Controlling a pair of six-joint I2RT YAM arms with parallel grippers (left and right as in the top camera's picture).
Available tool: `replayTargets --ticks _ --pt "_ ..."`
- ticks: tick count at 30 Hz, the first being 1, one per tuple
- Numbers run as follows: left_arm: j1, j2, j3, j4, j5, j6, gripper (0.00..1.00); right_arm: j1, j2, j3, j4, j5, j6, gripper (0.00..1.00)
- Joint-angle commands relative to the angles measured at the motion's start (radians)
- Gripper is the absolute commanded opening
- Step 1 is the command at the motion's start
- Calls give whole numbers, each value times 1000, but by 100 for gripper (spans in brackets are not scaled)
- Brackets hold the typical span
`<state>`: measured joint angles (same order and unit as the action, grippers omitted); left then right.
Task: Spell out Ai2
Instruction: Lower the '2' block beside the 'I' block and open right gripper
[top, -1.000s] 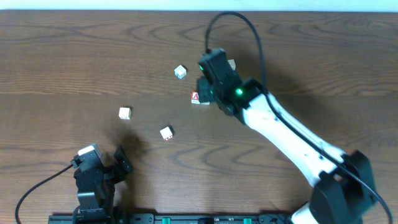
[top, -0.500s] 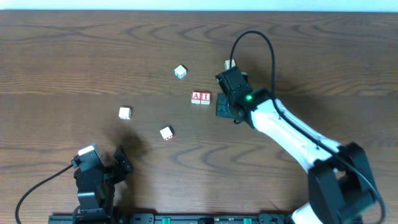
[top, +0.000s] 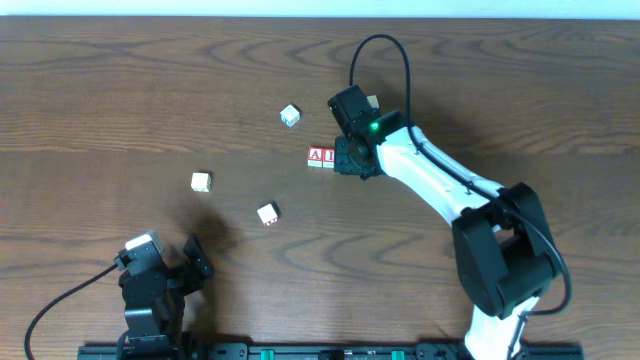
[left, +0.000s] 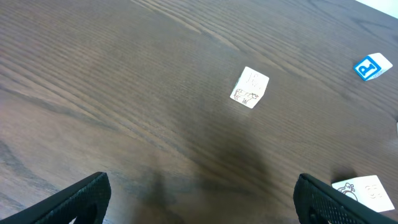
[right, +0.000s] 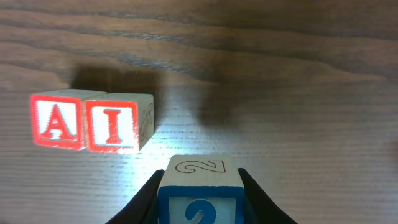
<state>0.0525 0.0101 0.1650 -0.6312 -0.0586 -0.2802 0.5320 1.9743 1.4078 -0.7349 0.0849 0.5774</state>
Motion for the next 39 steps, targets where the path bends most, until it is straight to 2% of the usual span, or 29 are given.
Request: replayTargets --ticks 1,16,39 --pt "6 -6 -11 -2 1 8 95 -7 25 16 10 24 -43 2" --pt "6 -6 -11 -2 1 8 95 -10 57 16 114 70 -59 2" --pt "6 -6 -11 -2 1 8 95 -7 90 16 134 45 -59 2"
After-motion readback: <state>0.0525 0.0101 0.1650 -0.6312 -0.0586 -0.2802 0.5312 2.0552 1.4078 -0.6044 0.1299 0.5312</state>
